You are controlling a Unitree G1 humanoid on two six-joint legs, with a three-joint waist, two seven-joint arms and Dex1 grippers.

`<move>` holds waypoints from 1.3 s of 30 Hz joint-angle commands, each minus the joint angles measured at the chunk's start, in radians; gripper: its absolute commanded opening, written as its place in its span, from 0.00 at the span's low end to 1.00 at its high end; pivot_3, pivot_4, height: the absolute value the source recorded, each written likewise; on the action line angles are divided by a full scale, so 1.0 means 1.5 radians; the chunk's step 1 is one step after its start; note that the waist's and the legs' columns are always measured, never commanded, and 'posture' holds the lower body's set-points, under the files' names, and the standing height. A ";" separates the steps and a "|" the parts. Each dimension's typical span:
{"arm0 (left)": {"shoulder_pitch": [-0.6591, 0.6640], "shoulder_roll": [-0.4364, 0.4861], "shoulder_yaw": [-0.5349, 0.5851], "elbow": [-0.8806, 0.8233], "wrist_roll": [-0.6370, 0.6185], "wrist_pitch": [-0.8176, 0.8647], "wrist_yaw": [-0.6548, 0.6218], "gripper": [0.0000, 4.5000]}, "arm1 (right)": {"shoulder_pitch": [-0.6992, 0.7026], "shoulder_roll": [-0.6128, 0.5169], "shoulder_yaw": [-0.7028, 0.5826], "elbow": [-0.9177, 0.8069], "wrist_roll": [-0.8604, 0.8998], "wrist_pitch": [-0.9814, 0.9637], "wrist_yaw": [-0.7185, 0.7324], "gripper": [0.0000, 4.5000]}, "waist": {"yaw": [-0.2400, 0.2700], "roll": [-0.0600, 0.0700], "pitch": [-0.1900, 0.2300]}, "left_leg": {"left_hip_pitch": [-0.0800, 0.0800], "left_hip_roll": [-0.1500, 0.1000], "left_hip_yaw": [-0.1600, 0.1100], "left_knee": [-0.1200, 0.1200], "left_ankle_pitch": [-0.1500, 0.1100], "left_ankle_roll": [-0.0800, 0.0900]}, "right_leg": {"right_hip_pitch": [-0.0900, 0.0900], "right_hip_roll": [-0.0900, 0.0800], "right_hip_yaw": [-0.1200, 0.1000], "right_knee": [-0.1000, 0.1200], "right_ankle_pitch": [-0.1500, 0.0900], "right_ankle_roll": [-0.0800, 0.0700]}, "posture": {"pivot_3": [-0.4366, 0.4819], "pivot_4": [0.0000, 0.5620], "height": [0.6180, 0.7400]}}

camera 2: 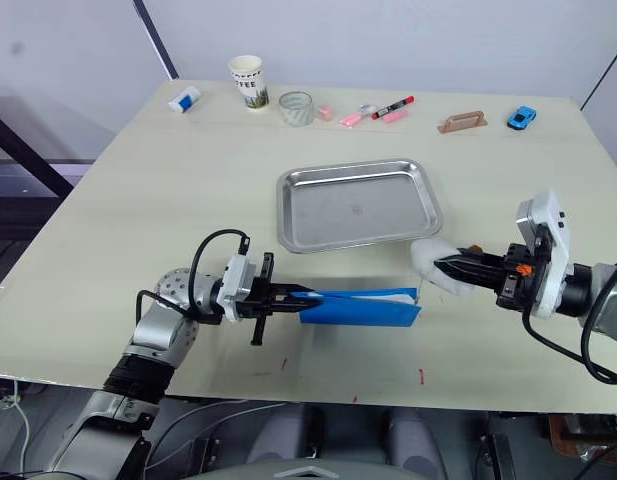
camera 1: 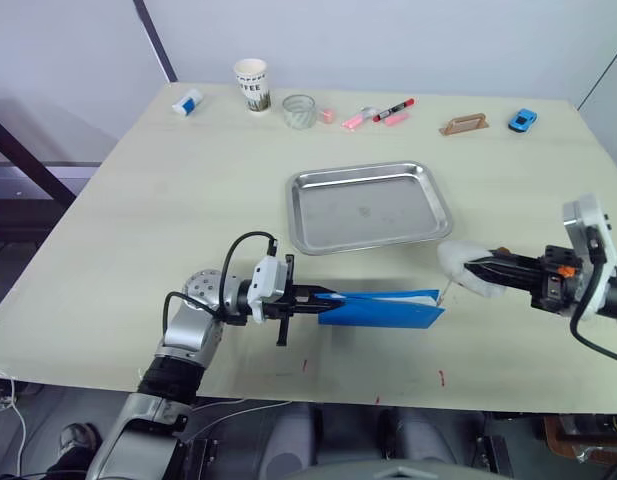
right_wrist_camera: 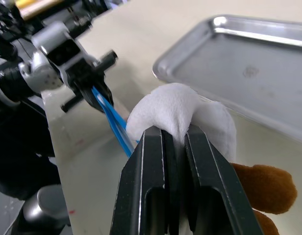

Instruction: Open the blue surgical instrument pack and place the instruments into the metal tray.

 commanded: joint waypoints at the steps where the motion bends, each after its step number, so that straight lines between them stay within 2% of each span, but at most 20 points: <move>1: 0.010 0.009 -0.004 0.001 0.017 -0.004 0.001 0.00 | -0.036 -0.005 0.017 -0.014 0.037 0.002 -0.014 0.01 | 0.001 0.000 0.000 | 0.000 0.000 0.000 0.000 0.000 0.000 | 0.000 0.000 0.000 0.000 0.000 0.000 | 0.48 0.27 1.00; 9: 0.013 0.007 -0.022 -0.065 0.019 0.039 0.034 0.00 | -0.116 0.052 0.143 -0.035 0.022 -0.012 -0.066 0.01 | 0.002 0.000 0.000 | -0.001 0.000 0.000 0.000 0.000 0.000 | 0.000 0.000 0.000 0.000 0.000 0.000 | 0.48 0.27 1.00; 20: -0.008 0.013 -0.026 -0.080 0.017 0.078 0.036 0.00 | -0.191 0.165 0.315 -0.005 -0.106 -0.056 -0.088 0.01 | 0.001 0.000 0.000 | -0.001 0.000 0.000 0.000 0.000 0.000 | -0.001 0.000 -0.001 0.000 0.000 0.000 | 0.48 0.27 1.00; 28: 0.001 0.022 -0.022 -0.075 0.018 0.074 0.029 0.00 | -0.214 0.222 0.362 0.027 -0.162 -0.077 -0.089 0.01 | -0.001 0.000 0.000 | -0.001 0.000 0.000 0.000 0.000 0.000 | -0.001 0.000 -0.001 0.000 0.000 0.000 | 0.48 0.27 1.00; 39: 0.014 0.022 -0.029 -0.050 0.028 0.054 0.026 0.00 | -0.236 0.279 0.378 0.060 -0.221 -0.091 -0.090 0.01 | -0.001 0.000 0.000 | 0.000 0.000 0.000 0.000 0.000 0.000 | -0.001 0.000 -0.001 0.001 0.000 0.000 | 0.48 0.27 1.00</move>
